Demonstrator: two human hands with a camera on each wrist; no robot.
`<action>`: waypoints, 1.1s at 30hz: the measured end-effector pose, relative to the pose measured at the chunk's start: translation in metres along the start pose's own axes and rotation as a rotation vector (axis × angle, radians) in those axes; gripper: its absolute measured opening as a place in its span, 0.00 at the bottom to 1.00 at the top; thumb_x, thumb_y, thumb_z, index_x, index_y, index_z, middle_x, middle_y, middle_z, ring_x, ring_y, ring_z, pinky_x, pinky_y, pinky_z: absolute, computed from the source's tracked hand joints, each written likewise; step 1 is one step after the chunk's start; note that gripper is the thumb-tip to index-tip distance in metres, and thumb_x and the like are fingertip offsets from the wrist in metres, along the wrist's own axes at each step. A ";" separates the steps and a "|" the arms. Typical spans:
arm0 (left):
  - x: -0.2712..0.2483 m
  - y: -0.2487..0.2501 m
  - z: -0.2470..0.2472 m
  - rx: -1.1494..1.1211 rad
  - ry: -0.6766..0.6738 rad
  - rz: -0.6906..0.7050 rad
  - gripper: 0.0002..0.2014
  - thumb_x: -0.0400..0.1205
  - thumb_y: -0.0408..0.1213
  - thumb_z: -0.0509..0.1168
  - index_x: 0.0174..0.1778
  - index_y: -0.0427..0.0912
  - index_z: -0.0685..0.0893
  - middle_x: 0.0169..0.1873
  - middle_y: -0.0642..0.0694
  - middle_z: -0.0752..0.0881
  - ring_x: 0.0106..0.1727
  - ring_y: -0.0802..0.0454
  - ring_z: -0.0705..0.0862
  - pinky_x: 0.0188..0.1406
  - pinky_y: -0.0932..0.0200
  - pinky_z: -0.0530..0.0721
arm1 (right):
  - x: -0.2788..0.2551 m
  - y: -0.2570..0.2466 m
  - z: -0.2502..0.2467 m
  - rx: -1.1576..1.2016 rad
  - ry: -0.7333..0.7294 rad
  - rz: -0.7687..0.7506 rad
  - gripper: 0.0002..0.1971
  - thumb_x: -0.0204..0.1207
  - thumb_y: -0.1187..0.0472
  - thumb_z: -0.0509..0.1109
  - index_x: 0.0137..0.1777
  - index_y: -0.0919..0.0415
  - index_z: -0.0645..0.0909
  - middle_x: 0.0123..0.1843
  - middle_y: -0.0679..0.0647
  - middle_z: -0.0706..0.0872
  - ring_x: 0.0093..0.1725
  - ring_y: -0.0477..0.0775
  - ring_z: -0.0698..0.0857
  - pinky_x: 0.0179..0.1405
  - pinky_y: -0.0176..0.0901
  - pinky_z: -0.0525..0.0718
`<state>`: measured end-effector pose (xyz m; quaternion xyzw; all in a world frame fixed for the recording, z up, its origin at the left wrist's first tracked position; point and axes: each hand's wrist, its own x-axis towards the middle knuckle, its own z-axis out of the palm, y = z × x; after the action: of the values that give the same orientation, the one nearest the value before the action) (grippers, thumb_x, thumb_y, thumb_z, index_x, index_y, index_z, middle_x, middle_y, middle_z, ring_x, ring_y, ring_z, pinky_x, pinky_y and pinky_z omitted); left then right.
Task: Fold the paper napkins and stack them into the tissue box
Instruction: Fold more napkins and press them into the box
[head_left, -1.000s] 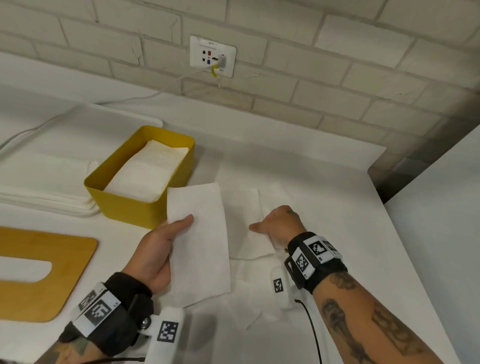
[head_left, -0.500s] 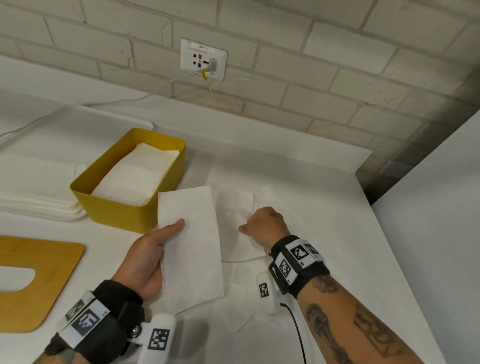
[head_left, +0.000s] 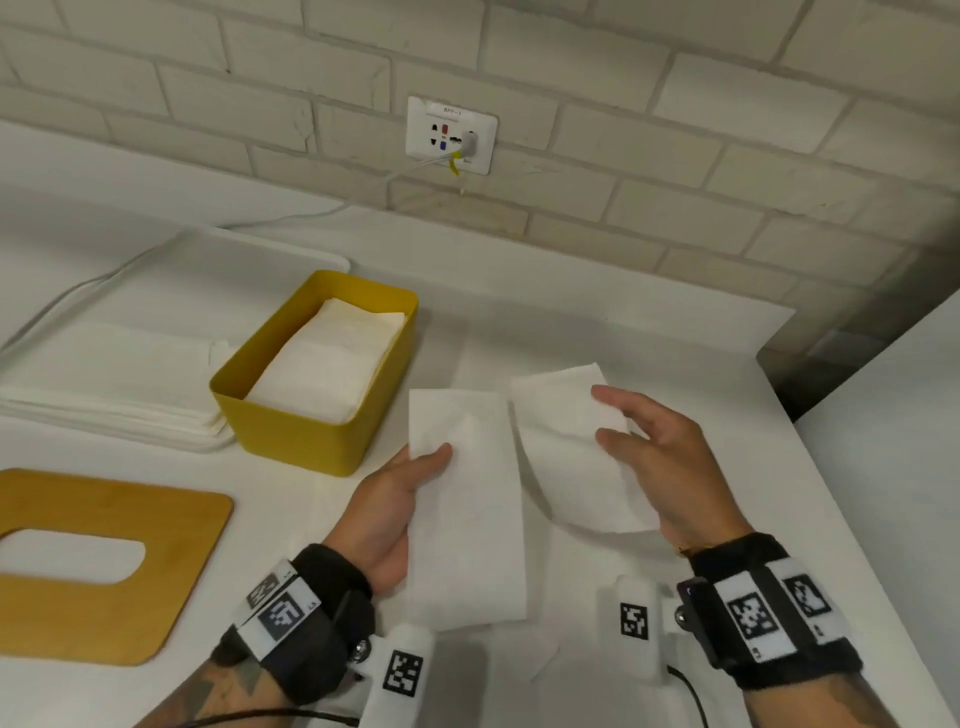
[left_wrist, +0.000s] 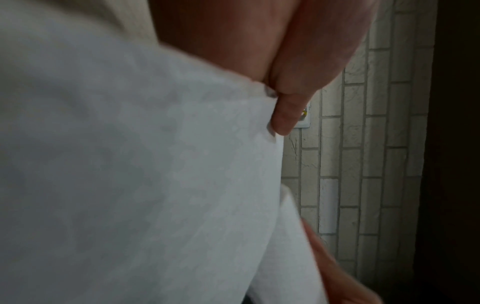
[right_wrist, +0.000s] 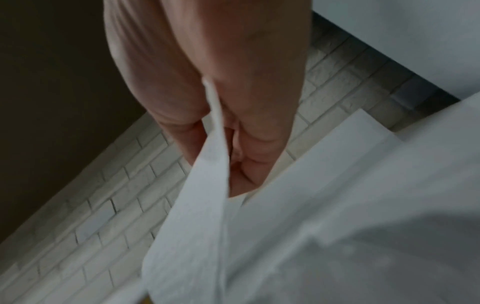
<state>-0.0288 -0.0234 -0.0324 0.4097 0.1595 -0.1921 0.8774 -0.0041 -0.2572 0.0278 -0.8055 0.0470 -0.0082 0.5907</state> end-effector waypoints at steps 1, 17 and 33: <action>0.003 0.000 0.002 0.001 -0.016 -0.001 0.18 0.87 0.37 0.64 0.73 0.40 0.83 0.61 0.35 0.91 0.56 0.38 0.92 0.49 0.45 0.93 | -0.004 -0.010 -0.002 0.039 -0.001 -0.049 0.23 0.81 0.74 0.70 0.69 0.49 0.85 0.67 0.36 0.86 0.60 0.26 0.83 0.56 0.23 0.81; 0.025 -0.009 0.026 -0.135 -0.289 -0.099 0.33 0.88 0.63 0.53 0.80 0.43 0.79 0.77 0.34 0.80 0.78 0.34 0.78 0.81 0.37 0.72 | -0.045 0.014 0.036 0.232 -0.072 -0.045 0.25 0.82 0.75 0.68 0.69 0.45 0.84 0.64 0.35 0.89 0.64 0.41 0.88 0.58 0.32 0.86; 0.026 -0.008 0.024 -0.064 -0.104 -0.029 0.24 0.88 0.48 0.61 0.75 0.37 0.82 0.66 0.32 0.88 0.68 0.33 0.87 0.68 0.36 0.82 | -0.041 0.031 0.046 0.198 -0.117 -0.042 0.22 0.81 0.74 0.71 0.69 0.50 0.85 0.67 0.39 0.87 0.64 0.43 0.89 0.64 0.38 0.86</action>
<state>-0.0072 -0.0527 -0.0341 0.3687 0.1259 -0.2208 0.8941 -0.0441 -0.2196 -0.0142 -0.7432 -0.0055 0.0217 0.6687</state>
